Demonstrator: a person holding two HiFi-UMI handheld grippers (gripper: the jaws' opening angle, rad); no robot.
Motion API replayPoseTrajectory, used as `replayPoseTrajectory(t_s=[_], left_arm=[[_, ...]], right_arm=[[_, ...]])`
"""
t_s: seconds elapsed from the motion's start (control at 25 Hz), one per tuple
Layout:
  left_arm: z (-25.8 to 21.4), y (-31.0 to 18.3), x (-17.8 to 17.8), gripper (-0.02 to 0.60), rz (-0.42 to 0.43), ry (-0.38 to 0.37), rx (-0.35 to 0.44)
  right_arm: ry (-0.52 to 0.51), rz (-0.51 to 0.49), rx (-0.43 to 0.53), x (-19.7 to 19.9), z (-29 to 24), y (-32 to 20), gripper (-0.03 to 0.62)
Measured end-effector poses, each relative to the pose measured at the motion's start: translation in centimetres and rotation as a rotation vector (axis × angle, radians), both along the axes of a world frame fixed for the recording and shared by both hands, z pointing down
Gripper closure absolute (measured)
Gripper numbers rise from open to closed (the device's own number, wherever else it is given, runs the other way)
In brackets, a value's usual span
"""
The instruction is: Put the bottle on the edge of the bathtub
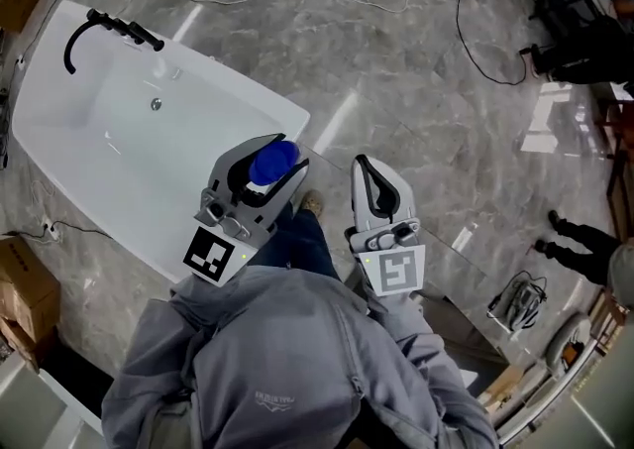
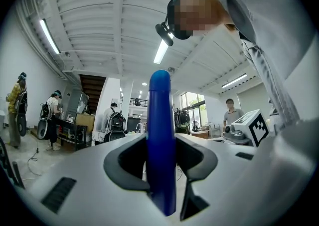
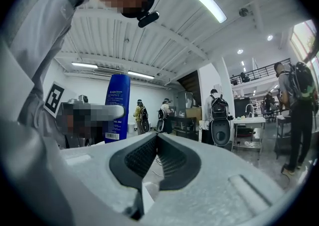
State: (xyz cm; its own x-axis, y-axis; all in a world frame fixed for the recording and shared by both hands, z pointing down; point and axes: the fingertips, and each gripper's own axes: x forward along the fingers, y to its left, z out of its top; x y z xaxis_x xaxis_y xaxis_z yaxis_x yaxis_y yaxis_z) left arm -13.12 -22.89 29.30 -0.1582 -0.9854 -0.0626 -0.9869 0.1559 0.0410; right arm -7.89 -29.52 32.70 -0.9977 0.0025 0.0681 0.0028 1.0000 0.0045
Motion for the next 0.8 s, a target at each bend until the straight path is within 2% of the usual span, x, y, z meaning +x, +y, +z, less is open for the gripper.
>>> replayPoseTrajectory(t_s=[0.24,0.52,0.8], left_arm=[[4.0,-0.3,-1.9,0.43,0.004,0.008,-0.009],[9.0,-0.9,-5.0,0.43,-0.032,0.049,0.003],[14.2,-1.0,-7.6,0.43,-0.072,0.018,-0.029]], right_arm=[[0.036,-0.024,-0.016,-1.7,4.4,0.3,0.591],[0.058,-0.071,0.007,-4.1,9.1,0.5,0.591],[0.078,-0.103,-0.01,-6.4,14.0,1.1,0.591]])
